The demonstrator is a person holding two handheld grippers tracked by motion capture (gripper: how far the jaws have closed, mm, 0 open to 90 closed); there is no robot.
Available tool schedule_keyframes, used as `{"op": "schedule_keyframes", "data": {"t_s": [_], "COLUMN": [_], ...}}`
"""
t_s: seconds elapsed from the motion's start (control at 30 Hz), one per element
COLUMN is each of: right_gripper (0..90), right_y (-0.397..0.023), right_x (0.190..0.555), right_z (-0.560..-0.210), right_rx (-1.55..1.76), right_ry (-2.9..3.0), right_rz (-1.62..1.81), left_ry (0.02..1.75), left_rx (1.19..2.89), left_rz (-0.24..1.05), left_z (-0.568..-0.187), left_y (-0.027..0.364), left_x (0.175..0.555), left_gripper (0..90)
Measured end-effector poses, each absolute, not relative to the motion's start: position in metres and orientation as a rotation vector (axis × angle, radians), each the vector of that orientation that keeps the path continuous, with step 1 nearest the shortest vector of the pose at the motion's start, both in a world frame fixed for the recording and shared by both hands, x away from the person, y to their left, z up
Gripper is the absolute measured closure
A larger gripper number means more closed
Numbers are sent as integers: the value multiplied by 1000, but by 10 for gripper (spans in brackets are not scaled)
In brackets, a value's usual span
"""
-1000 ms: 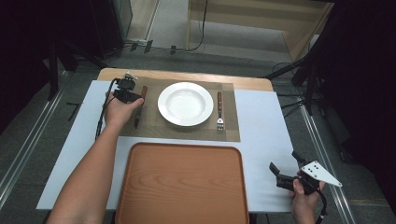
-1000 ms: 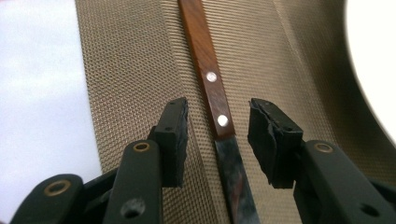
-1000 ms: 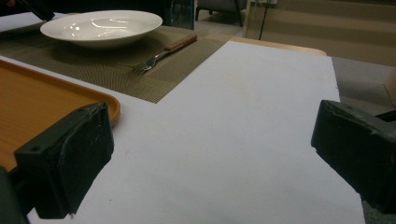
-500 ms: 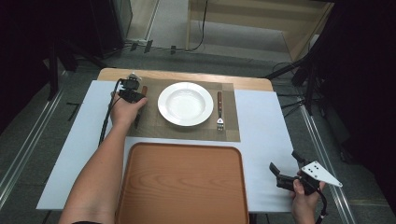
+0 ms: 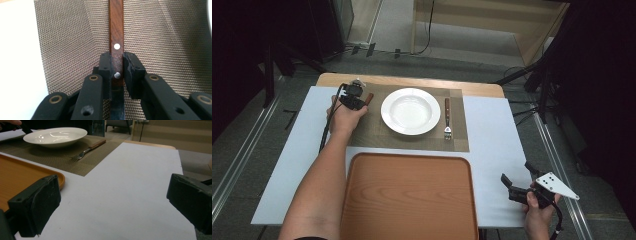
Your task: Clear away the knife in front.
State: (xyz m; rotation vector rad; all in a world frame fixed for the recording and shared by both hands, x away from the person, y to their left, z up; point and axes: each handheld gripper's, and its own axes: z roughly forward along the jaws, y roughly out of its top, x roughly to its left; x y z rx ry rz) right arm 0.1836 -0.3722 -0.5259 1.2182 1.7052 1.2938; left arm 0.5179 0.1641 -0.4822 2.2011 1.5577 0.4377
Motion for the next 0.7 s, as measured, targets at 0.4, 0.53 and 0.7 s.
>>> {"op": "schedule_keyframes", "data": {"t_s": [0.4, 0.53, 0.7], "right_gripper": [0, 0, 0], "right_y": [-370, -369, -369], "right_x": [184, 185, 185], "right_z": [-526, -526, -526], "right_rx": [1206, 1204, 1211], "right_ry": [1715, 1722, 1718], "right_rz": [1276, 1268, 1261], "left_ry": [1527, 1527, 1519], "left_rx": [2236, 2226, 2221], "left_rz": [429, 415, 406], "left_z": [-482, -482, -482], "left_y": [164, 166, 168], "left_x": [518, 519, 519], "left_gripper": [758, 758, 754]}}
